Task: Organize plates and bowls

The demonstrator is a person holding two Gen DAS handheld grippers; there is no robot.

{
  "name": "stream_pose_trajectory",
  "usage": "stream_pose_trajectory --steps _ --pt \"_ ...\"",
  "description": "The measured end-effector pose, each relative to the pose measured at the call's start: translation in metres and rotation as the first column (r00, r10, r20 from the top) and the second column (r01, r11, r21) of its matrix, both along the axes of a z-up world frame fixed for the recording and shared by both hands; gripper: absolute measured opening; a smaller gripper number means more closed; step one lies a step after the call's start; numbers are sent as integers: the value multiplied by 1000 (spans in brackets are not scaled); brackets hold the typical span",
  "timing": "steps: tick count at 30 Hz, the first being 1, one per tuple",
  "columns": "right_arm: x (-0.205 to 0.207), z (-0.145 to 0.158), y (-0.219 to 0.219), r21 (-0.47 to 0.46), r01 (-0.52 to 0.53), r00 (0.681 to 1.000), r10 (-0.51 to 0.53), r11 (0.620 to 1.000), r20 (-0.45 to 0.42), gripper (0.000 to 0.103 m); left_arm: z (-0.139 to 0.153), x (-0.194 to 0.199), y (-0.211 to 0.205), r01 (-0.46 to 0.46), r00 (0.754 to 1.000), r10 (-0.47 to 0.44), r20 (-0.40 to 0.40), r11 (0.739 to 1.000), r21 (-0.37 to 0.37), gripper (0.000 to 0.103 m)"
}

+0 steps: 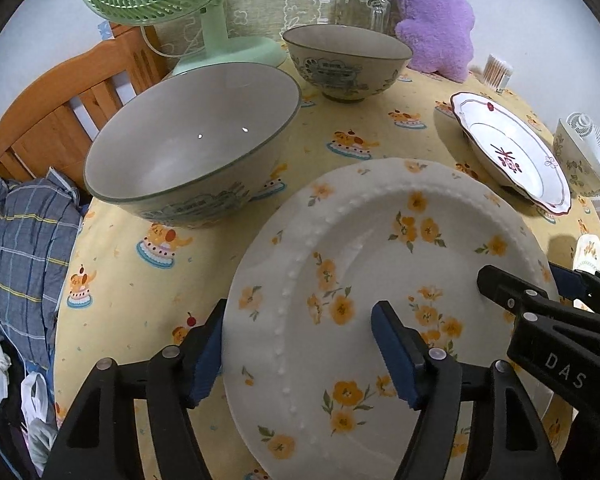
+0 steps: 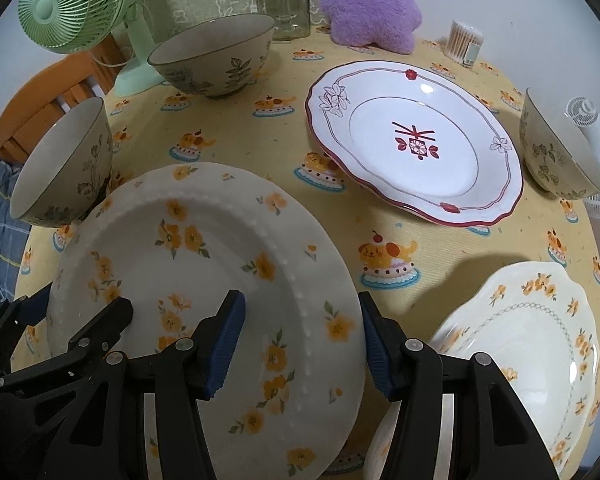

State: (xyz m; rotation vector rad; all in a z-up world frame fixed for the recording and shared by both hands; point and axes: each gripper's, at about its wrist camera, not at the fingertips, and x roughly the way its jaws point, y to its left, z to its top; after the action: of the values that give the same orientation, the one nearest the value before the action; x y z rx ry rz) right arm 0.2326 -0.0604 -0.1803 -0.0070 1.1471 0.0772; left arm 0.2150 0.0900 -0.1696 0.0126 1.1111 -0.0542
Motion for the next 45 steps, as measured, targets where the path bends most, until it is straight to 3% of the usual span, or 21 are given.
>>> stream_pose_trajectory --steps 13,24,32,45 --pt "-4 1 5 -15 -17 1000 16 1000 -18 64 0 2 -1 19 999 -19 -37 1000 1 75" --pt "-35 -2 22 6 -58 995 58 998 -80 63 0 -33 16 19 996 -18 -88 1000 5 74" --pt "-33 -5 17 43 -12 997 16 999 -81 62 0 -37 15 11 998 -11 -63 1000 9 74" --pt "-41 2 19 26 33 991 -30 999 -132 63 6 -35 19 5 993 -7 -119 1000 -21 71"
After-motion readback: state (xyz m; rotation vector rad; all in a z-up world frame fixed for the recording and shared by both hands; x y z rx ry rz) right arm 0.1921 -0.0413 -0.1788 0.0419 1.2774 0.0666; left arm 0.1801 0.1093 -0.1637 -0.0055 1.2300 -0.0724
